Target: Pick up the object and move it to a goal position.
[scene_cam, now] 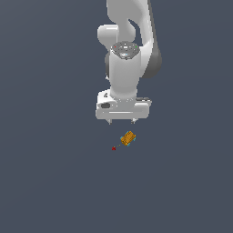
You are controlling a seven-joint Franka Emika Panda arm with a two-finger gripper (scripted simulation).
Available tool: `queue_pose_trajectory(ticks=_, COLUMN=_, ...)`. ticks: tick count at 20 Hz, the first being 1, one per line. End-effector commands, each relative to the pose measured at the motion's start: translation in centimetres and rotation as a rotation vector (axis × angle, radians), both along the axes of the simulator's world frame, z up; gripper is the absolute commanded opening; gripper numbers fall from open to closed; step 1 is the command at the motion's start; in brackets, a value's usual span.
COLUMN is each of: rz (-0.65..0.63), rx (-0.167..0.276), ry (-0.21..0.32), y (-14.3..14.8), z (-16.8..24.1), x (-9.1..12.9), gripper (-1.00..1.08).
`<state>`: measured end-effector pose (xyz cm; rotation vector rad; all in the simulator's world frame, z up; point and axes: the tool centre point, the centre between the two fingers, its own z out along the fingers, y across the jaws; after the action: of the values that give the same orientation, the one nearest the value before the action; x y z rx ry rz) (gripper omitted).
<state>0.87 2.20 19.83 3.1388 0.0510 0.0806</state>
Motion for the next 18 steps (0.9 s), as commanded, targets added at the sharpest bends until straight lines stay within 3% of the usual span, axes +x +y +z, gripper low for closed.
queue_pose_trajectory(ticks=1, rz=0.0, rx=0.0, ry=0.0, y=0.0, z=0.0, x=0.0, gripper=1.0)
queue_pose_trajectory(ticks=18, rz=0.044, rx=-0.025, ry=-0.004, y=0.67, z=0.21, x=0.5, gripper=1.0)
